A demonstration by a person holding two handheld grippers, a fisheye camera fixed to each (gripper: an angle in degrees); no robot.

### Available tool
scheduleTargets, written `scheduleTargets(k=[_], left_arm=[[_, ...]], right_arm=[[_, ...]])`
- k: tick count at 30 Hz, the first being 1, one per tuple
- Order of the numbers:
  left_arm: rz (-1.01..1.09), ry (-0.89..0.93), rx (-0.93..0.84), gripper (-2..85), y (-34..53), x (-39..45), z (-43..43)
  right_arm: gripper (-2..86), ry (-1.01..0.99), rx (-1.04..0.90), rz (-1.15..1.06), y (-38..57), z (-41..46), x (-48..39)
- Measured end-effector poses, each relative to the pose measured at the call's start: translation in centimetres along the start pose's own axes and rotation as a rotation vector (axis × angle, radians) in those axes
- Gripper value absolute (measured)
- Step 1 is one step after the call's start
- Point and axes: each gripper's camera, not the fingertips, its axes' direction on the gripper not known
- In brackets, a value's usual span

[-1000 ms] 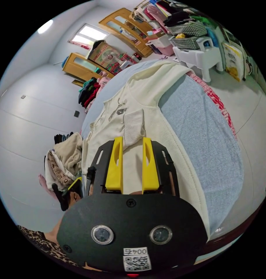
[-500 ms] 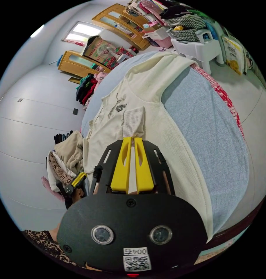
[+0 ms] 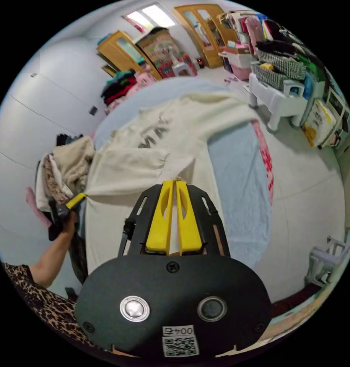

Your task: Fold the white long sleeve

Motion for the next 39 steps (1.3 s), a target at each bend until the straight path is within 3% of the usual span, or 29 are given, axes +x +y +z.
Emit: scheduleTargets(k=[9, 17, 22, 26, 33, 37, 39], left_arm=[[-0.086, 0.133, -0.014, 1.9, -0.1, -4.0, -0.8], [-0.18, -0.018, 0.156, 2.6, -5.7, -5.9, -2.6], [-0.301, 0.287, -0.025, 7.3, -12.6, -10.2, 6.3], [-0.339, 0.279, -0.036, 9.1, -14.9, -11.4, 8.7], [-0.361, 0.264, -0.086, 4.3, -16.2, -12.3, 12.7], [-0.405, 0.146, -0.058, 2.1, -15.6, -12.9, 12.9], [-0.444, 0.195, -0.061, 1.7, -14.9, -13.7, 14.1]], right_arm=[[8.5, 0.06, 0.18, -0.027, 3.3, -2.5, -3.9], [9.5, 0.097, 0.09, -0.424, 7.6, 2.2, -13.7], [10.3, 0.2, 0.018, -0.634, 10.4, 6.2, -18.1], [10.9, 0.258, 0.069, -0.725, 12.3, 7.6, -19.3], [10.8, 0.221, 0.059, -0.712, 12.9, 8.2, -20.5], [10.8, 0.234, 0.064, -0.718, 13.5, 8.6, -21.2], [10.8, 0.231, 0.063, -0.715, 13.6, 8.7, -21.4]])
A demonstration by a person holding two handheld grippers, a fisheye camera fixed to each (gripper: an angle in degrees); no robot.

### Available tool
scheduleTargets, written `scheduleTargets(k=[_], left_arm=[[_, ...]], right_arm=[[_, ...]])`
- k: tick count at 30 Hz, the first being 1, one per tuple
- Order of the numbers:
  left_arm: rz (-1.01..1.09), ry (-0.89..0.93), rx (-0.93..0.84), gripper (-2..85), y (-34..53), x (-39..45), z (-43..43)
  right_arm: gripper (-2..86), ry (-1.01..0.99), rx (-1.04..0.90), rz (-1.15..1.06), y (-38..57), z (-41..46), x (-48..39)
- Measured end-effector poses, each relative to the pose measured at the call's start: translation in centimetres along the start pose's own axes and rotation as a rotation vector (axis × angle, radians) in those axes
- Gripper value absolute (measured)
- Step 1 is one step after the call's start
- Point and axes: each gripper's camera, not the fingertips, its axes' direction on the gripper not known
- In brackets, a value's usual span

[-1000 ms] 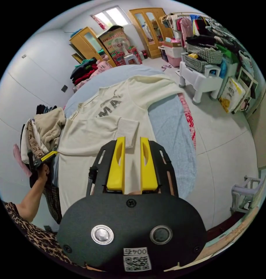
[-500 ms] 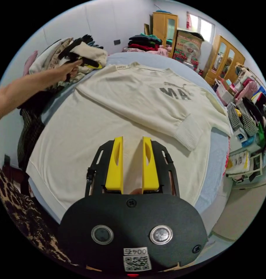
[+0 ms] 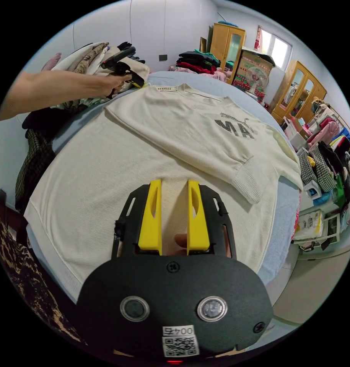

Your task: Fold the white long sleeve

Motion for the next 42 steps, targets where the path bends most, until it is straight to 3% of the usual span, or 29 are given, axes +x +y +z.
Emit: scheduleTargets(k=[11, 16, 19, 30, 35, 36, 40, 42], left_arm=[[0.069, 0.155, 0.121, 1.9, 5.1, -2.4, -4.7], [0.168, 0.066, -0.004, 1.2, 9.6, -0.4, -2.5], [0.15, 0.024, 0.019, 0.8, 10.4, -1.7, -2.4], [0.137, 0.157, 0.094, 0.3, 16.3, -1.0, -8.4], [0.096, 0.093, 0.023, 0.4, 21.3, 0.6, -6.8], [0.06, 0.098, 0.117, 0.4, 22.4, 0.1, -7.1], [0.014, 0.167, 0.102, 0.6, 22.7, -1.5, -6.8], [0.005, 0.191, 0.1, 0.7, 22.9, -2.0, -6.8]], right_arm=[[10.7, -0.002, 0.0, 0.004, 0.0, 0.2, -0.5], [10.6, -0.001, 0.0, 0.004, 0.1, 0.1, -0.2], [10.6, -0.001, 0.0, 0.005, 0.2, 0.1, 0.3], [10.6, -0.004, 0.001, 0.007, 0.6, -0.2, 2.8], [9.6, -0.007, 0.0, 0.02, 0.9, -0.4, 4.7], [8.9, -0.014, 0.002, 0.032, 1.0, -0.5, 5.3], [6.1, -0.197, 0.115, 0.244, 2.1, -3.0, 10.5], [6.5, -0.163, 0.16, 0.376, 2.7, -4.4, 13.7]])
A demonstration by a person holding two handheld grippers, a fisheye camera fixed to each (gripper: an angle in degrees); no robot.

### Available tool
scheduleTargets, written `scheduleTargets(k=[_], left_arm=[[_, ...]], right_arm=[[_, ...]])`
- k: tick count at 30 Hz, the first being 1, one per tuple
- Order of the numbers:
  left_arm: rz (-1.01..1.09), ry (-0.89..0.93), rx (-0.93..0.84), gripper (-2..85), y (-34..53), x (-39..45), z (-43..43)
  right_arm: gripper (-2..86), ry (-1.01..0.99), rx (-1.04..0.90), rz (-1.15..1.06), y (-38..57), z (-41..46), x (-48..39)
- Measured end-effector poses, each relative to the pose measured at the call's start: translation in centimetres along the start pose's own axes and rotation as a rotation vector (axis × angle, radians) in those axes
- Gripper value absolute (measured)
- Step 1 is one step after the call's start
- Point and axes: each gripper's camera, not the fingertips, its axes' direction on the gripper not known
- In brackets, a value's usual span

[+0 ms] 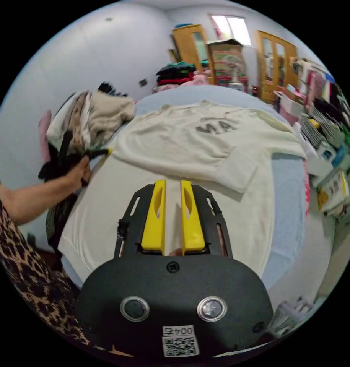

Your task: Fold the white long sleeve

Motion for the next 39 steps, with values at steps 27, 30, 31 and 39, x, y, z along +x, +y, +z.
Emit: scheduleTargets(k=[27, 30, 31, 39], left_arm=[[0.088, -0.164, 0.001, 0.4, 2.7, 3.7, -1.7], [0.078, -0.145, 0.001, 0.3, 2.8, 3.6, -1.8], [0.069, -0.125, 0.001, 0.3, 2.9, 3.3, -1.9], [0.045, -0.073, 0.001, 0.3, 3.3, 3.1, -2.2]], right_arm=[[4.4, 0.011, -0.037, 0.388, -6.4, -1.2, 15.6], [6.0, -0.032, 0.044, 0.41, -5.9, -2.7, 14.7], [6.7, -0.031, 0.048, 0.382, -5.8, -2.9, 13.9], [5.6, 0.06, -0.108, -0.069, -8.0, -0.6, 7.8]])
